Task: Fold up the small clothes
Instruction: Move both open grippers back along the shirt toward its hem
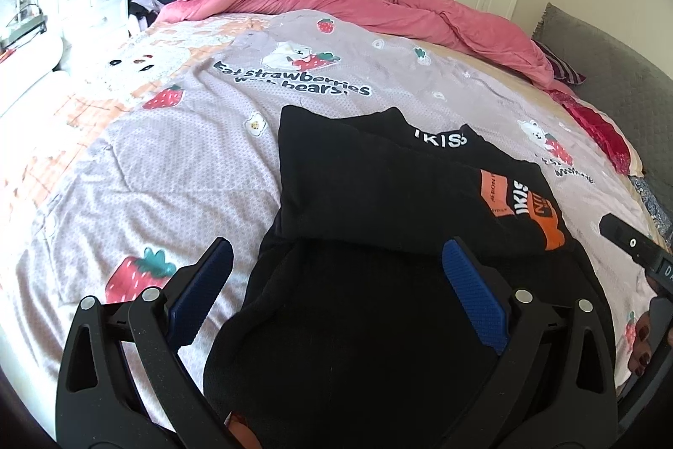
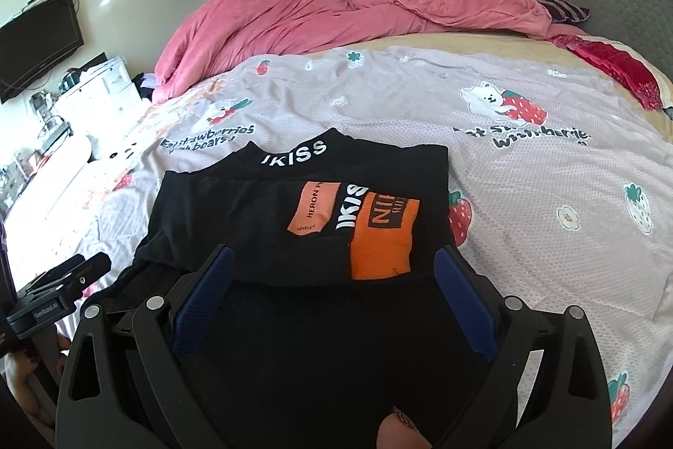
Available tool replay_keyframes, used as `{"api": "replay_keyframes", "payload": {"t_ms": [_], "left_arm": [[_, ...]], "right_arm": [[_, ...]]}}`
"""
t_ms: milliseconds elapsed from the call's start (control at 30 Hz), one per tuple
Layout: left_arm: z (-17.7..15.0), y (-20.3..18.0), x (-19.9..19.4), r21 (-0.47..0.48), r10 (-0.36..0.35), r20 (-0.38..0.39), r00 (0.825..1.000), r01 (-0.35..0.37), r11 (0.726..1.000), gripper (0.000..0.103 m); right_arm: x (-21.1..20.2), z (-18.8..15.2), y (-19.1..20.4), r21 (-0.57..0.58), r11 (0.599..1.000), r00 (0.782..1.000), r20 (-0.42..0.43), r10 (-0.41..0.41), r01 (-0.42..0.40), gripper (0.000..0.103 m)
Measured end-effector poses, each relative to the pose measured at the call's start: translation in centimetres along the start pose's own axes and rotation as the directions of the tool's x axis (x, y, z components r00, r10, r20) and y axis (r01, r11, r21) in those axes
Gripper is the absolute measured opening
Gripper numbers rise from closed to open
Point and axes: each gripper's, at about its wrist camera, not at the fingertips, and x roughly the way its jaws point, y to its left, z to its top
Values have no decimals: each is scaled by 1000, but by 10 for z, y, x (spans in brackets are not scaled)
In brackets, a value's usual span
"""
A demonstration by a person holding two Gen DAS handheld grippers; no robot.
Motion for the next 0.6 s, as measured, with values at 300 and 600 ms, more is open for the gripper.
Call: {"api": "replay_keyframes", "payload": {"t_ms": [300,600], "left_arm": [[-10,-6,-21,28,18,4,1000,-18,999,93],[-25,-9,-34,52,46,-4,999,-45,998,93]], "right_arm": [[-16,-9,0,-26,1000,1000,-2,14,-14,95],[-31,-21,-3,-46,999,1000,-14,19,-20,95]]}}
